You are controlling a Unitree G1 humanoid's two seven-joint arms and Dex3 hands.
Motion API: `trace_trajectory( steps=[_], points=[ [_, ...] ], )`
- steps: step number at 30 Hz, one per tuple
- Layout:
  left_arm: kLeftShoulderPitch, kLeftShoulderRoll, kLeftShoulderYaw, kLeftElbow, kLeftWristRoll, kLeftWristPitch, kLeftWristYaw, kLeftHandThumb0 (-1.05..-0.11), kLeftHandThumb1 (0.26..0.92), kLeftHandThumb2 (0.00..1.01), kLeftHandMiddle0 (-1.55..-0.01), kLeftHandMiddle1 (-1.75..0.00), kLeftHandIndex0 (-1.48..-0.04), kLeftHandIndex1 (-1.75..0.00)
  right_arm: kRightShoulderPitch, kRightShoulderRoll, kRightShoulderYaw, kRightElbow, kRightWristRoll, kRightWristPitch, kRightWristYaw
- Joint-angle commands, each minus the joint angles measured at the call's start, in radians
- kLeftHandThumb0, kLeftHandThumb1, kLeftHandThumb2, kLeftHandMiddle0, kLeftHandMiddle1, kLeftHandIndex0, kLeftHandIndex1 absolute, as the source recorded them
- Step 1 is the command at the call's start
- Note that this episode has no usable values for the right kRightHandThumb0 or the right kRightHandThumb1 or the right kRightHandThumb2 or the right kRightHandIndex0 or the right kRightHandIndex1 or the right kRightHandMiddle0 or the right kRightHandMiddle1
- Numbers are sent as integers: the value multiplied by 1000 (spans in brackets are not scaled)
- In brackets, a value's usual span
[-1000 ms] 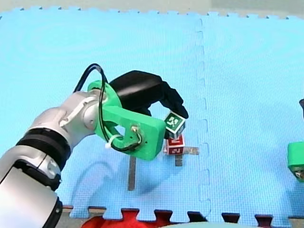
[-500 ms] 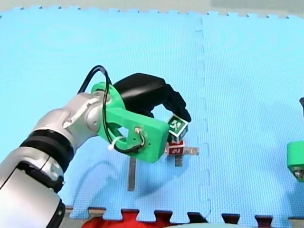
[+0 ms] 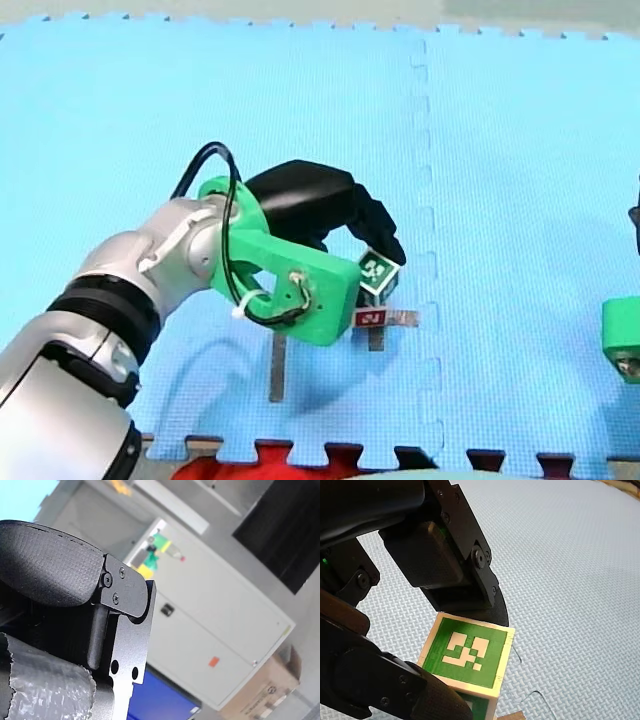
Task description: Stack cube left
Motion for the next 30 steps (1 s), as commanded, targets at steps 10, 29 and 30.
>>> trace_trajectory(
  steps=[10,29,30],
  points=[
    [-6,-1,0,0,-3,6,1,-474,812,2,-1028,-1746,-1293,0,6,-4,-6,-5,4,2,3],
    [-14,7,-16,8,15,1,27,-464,815,2,-1035,-1746,-1302,-5,10,-5,-5,-3,2,-5,-2],
    [-15,7,-18,9,17,1,29,-462,816,2,-1035,-1746,-1303,-5,10,-5,-5,-3,2,-5,-2]
  ],
)
